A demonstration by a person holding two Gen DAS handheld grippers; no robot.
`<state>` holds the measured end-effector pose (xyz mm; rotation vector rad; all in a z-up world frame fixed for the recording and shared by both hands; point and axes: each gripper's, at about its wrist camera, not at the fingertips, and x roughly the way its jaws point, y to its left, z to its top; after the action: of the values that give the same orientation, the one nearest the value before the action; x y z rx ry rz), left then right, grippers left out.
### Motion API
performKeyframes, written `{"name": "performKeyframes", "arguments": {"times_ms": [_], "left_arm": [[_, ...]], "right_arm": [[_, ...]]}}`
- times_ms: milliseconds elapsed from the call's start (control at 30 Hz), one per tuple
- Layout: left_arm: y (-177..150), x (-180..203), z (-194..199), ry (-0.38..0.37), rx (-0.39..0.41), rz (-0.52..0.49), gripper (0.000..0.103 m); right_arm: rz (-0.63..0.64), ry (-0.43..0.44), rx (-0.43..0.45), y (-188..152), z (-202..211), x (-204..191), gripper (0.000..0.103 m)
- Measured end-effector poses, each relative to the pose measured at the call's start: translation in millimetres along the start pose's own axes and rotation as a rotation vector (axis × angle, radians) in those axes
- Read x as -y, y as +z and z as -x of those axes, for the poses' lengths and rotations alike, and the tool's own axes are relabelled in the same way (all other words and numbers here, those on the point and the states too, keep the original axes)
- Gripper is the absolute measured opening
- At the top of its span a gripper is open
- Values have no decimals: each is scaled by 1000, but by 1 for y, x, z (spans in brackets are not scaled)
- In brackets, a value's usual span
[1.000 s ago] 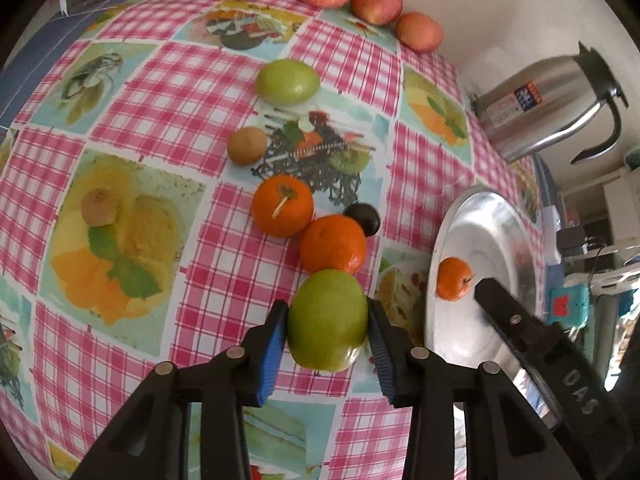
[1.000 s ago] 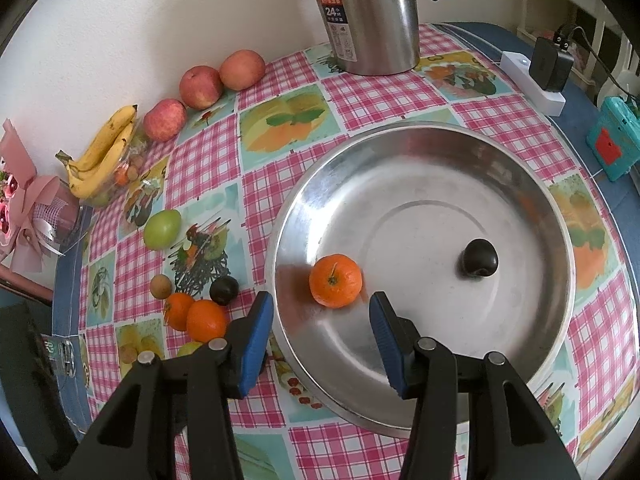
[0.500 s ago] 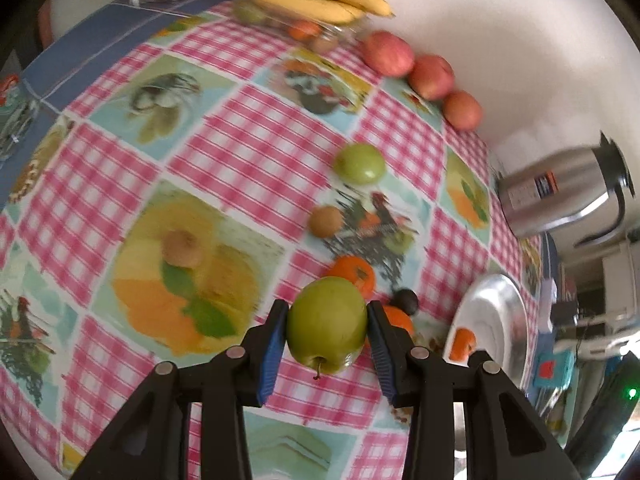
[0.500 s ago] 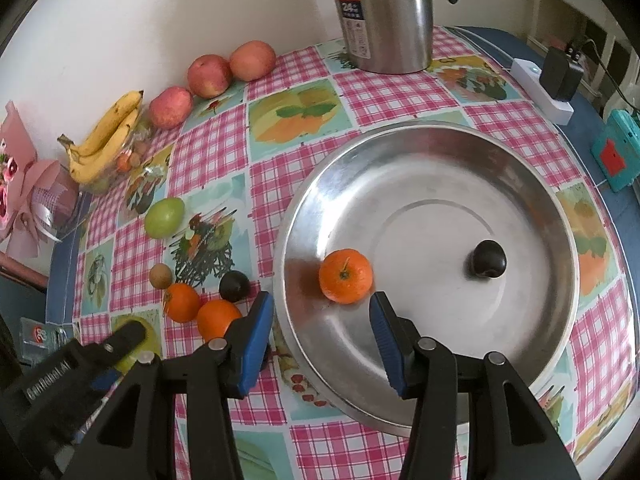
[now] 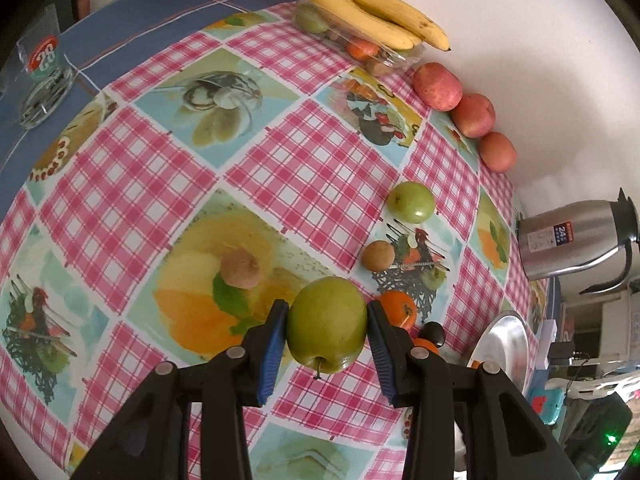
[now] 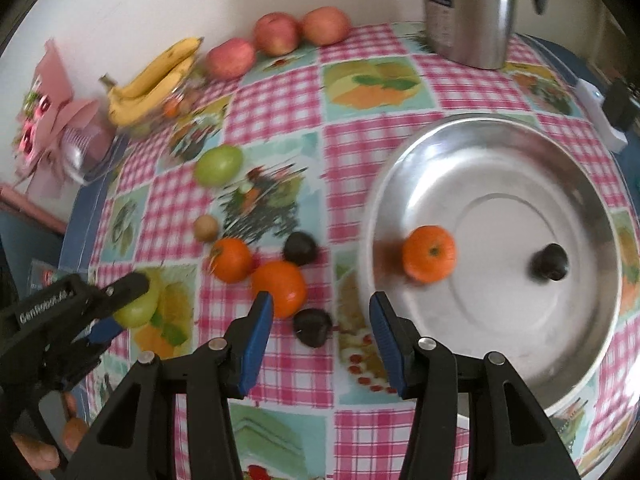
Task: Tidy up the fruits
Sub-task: 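Lift the green apple with the left tool while the right tool approaches another dark plum, then close the right gripper on the dark plum while the left holds the green apple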
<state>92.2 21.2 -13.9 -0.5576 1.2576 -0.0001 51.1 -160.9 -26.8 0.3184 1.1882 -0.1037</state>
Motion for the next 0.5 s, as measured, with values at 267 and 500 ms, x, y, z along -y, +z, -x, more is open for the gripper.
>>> {"name": "performKeyframes", "arguments": {"times_ms": [267,500], "left_arm": [[2,0,-3,-15,-14,10,42],[1,1,-6,-19,-27,7,42]], "right_arm": [[76,4,-41,-5,-10,-16,52],[104,-39,-92,-10,-27,-16,51]]}}
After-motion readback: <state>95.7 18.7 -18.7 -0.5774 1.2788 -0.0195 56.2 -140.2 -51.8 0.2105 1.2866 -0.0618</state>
